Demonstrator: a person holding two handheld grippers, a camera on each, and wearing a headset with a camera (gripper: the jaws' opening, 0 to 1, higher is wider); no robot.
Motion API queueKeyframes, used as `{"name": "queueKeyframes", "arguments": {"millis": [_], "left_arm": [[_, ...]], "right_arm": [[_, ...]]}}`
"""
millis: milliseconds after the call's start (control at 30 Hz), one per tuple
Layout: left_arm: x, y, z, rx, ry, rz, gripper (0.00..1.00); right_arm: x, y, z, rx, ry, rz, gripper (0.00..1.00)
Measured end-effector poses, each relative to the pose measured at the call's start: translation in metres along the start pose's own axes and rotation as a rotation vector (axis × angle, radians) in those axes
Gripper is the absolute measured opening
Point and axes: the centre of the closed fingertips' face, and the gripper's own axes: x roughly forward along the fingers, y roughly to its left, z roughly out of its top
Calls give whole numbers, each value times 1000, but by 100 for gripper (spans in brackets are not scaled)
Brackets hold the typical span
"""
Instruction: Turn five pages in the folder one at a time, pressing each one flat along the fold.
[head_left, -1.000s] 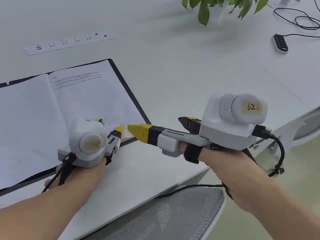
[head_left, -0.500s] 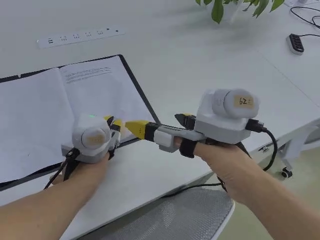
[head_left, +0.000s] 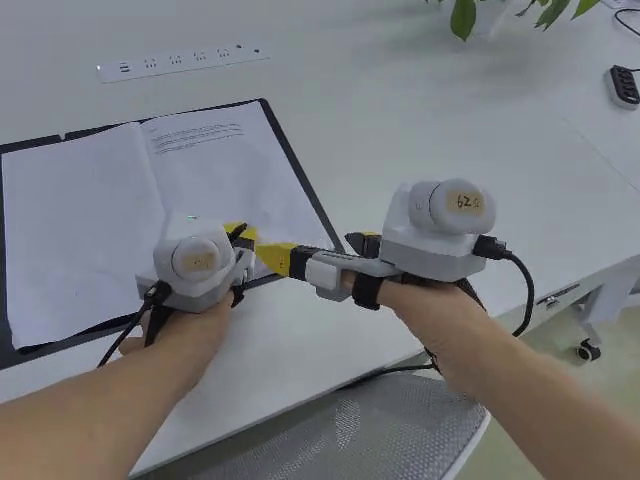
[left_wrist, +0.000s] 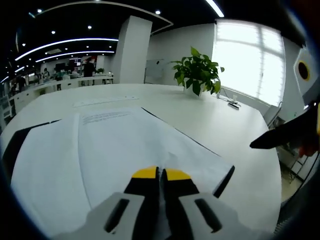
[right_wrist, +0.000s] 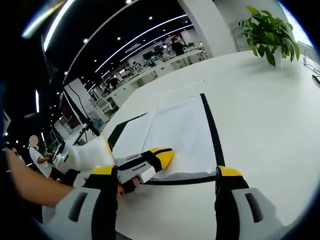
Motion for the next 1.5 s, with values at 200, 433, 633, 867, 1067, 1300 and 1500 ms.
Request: {"name": "queueKeyframes", "arguments": {"millis": [200, 433, 633, 867, 1067, 1300, 1500], "left_arm": [[-2, -1, 1, -23, 4, -6, 0], [-2, -2, 2, -21, 3, -9, 0], [-1, 0, 2, -20, 4, -14, 1], [2, 2, 1, -19, 1, -16, 1], [3, 3, 1, -18, 2, -17, 1], [3, 3, 0, -19, 0, -15, 1], [3, 3, 0, -18, 0, -13, 1]], "right_arm": [[8, 3, -3, 18, 6, 8, 74], [21, 8, -9, 120, 21, 31, 60], [29, 7, -15, 202, 30, 33, 56], [40, 2, -16, 259, 19, 16, 54], [48, -11, -14, 293, -4, -29, 44], [52, -25, -12, 311, -11, -80, 29], [49, -39, -13, 321, -26, -132, 8]]}}
